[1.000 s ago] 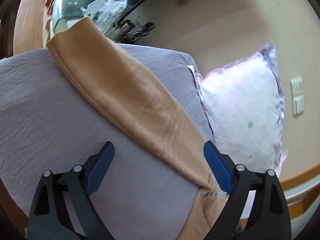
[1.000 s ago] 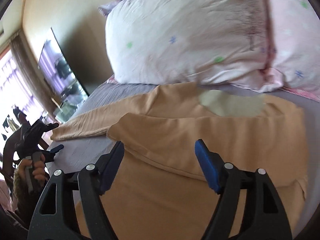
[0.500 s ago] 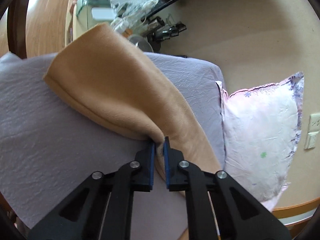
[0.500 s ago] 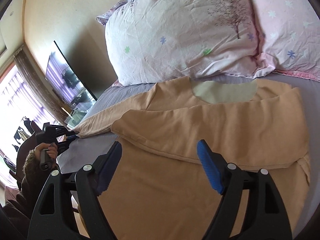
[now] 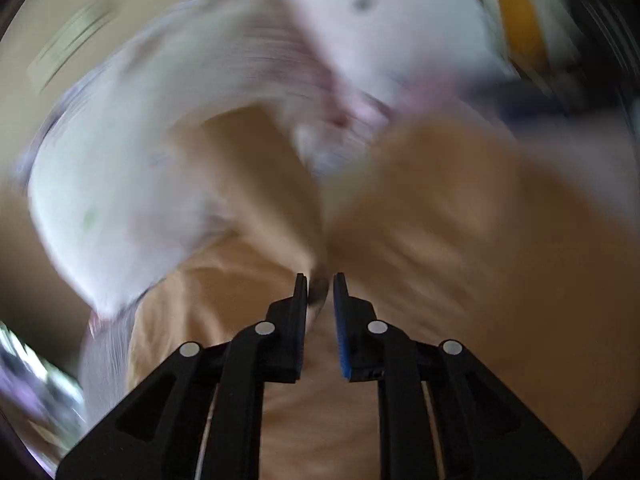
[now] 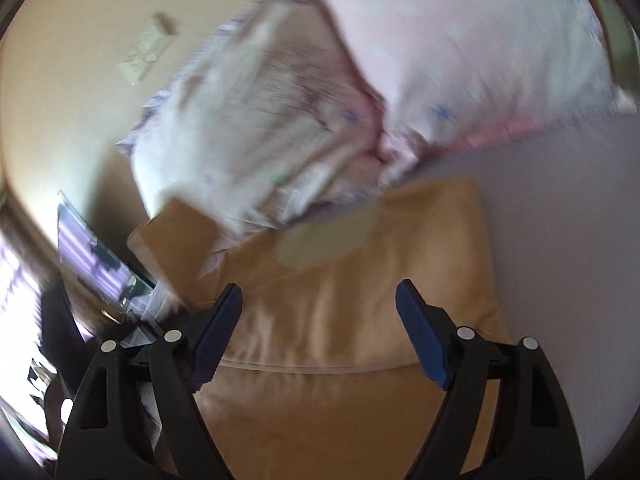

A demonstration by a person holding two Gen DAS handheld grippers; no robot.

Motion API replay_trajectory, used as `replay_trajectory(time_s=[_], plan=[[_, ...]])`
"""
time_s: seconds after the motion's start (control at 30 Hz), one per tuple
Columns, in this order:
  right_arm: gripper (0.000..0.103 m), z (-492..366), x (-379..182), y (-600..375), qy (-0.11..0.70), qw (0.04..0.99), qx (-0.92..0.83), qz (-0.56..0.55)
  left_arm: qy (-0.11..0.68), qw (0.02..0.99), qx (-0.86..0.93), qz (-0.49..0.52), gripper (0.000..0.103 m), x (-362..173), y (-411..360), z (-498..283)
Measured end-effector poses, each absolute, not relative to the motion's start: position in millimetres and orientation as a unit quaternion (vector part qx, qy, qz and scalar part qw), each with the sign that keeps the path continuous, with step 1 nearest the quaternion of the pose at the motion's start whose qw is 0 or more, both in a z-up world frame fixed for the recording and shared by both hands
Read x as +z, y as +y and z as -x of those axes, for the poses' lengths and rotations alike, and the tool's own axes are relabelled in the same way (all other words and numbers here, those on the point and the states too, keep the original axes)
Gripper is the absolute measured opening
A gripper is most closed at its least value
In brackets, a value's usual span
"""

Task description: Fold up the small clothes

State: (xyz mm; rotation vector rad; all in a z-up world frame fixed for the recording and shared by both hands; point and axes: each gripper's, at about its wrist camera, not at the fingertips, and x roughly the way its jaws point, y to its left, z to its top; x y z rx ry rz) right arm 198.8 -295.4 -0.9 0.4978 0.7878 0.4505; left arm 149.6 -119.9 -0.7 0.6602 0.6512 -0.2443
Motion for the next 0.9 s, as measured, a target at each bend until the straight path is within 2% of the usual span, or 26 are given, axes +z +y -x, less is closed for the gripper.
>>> replay_trajectory(time_s=[0.03, 0.1, 0.13, 0.17, 0.23, 0.37, 0.4, 0.43, 0.47, 0.57, 0.73, 0.83, 0.9], plan=[[0.065, -202, -6, -298, 0.389, 0.863, 0.213, -0.243, 0.299, 0.868, -0.124, -0.376, 0.015, -25, -142, -131], [0.060, -210, -19, -303, 0.417, 0.848, 0.212, -0.249, 0.277, 0.858, -0.122, -0.414, 0.016, -39, -150, -109], [0.060, -213, -23, -304, 0.424, 0.846, 0.208, -0.248, 0.271, 0.858, -0.119, -0.420, 0.025, -40, -151, -100], [0.058, -215, -27, -304, 0.433, 0.845, 0.198, -0.244, 0.274, 0.863, -0.118, -0.408, 0.042, -35, -144, -89], [0.054, -221, -32, -302, 0.443, 0.843, 0.189, -0.239, 0.283, 0.874, -0.110, -0.378, 0.056, -25, -124, -80], [0.046, -231, -42, -282, 0.471, 0.833, 0.200, -0.211, 0.329, 0.881, -0.064, -0.333, 0.056, -18, -74, -80], [0.041, -233, -47, -271, 0.485, 0.830, 0.201, -0.189, 0.342, 0.880, -0.053, -0.324, 0.056, -17, -65, -86], [0.028, -232, -48, -265, 0.482, 0.836, 0.199, -0.171, 0.353, 0.880, -0.042, -0.316, 0.056, -17, -56, -88], [0.005, -230, -47, -260, 0.473, 0.845, 0.199, -0.150, 0.363, 0.880, -0.030, -0.306, 0.057, -19, -44, -89], [0.005, -220, -28, -262, 0.423, 0.871, 0.201, -0.148, 0.374, 0.886, -0.024, -0.274, 0.063, -18, -28, -90], [0.005, -195, 11, -328, 0.313, 0.923, 0.095, -0.201, 0.382, 0.892, -0.029, -0.238, 0.063, -17, -19, -82], [0.007, -207, -8, -342, 0.386, 0.906, 0.049, -0.168, 0.382, 0.894, -0.032, -0.231, 0.063, -17, -16, -82], [0.013, -203, -12, -350, 0.387, 0.899, 0.048, -0.197, 0.386, 0.895, -0.034, -0.219, 0.064, -18, -14, -82]])
